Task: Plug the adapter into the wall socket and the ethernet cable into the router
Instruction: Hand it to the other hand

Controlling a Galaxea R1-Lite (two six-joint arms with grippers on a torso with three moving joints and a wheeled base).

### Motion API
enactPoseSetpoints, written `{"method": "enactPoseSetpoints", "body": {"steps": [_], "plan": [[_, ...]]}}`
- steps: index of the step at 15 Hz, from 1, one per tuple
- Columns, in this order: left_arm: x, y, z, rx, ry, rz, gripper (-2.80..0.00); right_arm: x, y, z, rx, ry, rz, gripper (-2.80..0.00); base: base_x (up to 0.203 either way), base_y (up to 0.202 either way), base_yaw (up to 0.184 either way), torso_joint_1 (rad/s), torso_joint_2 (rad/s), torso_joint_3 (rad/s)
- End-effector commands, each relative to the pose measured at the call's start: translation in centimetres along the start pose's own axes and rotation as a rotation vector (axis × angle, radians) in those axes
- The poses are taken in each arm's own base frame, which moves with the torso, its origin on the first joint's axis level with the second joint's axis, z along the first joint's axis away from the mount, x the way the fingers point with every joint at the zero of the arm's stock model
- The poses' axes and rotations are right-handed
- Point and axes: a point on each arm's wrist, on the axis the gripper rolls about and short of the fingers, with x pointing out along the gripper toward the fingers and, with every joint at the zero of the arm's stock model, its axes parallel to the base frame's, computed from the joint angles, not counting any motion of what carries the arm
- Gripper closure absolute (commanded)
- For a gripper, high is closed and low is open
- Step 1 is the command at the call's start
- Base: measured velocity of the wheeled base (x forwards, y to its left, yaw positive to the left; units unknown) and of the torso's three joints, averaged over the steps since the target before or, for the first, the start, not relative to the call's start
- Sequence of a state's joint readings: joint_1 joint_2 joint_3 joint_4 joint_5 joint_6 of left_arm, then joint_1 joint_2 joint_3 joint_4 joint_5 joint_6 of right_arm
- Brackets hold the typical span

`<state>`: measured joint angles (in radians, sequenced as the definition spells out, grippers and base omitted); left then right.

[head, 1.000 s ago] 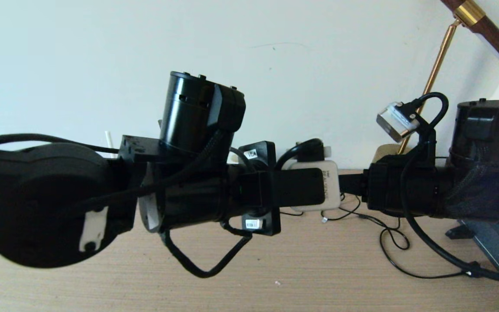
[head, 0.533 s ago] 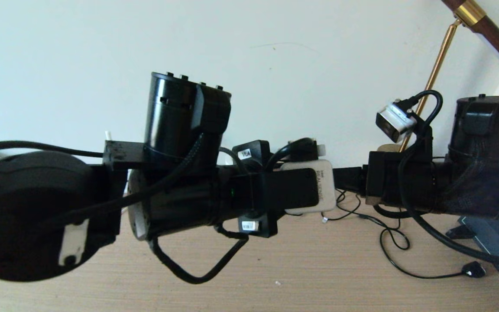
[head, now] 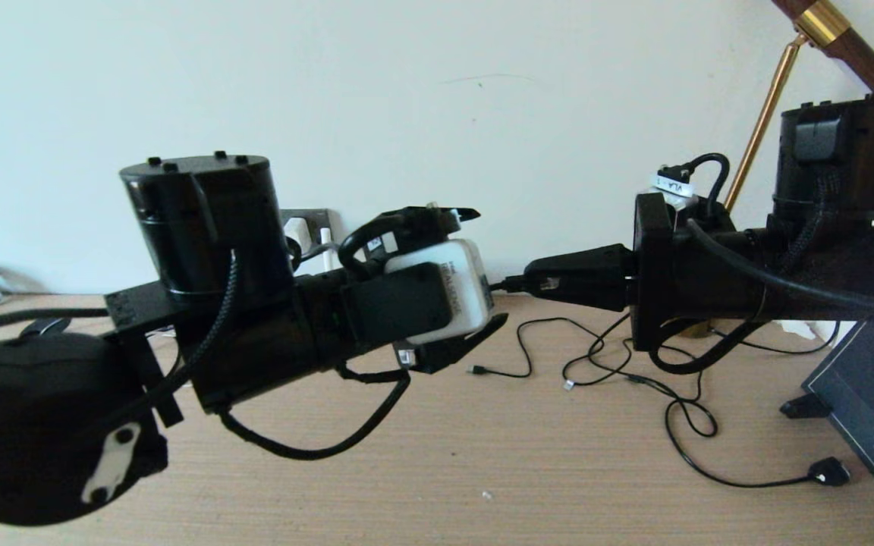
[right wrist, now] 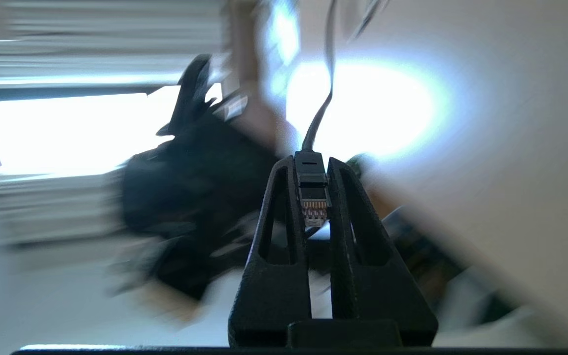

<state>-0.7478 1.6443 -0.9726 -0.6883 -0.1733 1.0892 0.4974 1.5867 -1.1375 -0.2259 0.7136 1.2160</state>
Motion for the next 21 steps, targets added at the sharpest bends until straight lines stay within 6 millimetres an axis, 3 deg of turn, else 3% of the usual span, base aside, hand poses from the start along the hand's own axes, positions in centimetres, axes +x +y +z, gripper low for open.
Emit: {"method": "enactPoseSetpoints", "body": {"steps": [1, 4, 10, 21], "plan": [[-0.2, -0.5, -0.5, 0.034, -0.019, 0.029, -2.8, 0.2, 0.6, 0.4, 0.081, 0.063, 0.036, 0.0, 0.0, 0.0, 0.0, 0.0, 0.0, 0.0], [-0.7, -0.4, -0.7, 0.064, -0.112, 0.028, -2.8, 0.6, 1.6, 1.1, 0.155, 0.094, 0.066, 0.0, 0.0, 0.0, 0.0, 0.0, 0.0, 0.0], [-1.6, 0.4, -1.3, 0.147, -0.11, 0.096, -2.8, 1.8, 1.0, 2.0, 0.291, 0.18, 0.024, 0.0, 0.0, 0.0, 0.0, 0.0, 0.0, 0.0], [-1.9, 0.6, -1.1, 0.153, -0.125, 0.109, -2.8, 1.9, 1.1, 2.1, 0.327, 0.234, 0.014, 0.0, 0.0, 0.0, 0.0, 0.0, 0.0, 0.0]]}}
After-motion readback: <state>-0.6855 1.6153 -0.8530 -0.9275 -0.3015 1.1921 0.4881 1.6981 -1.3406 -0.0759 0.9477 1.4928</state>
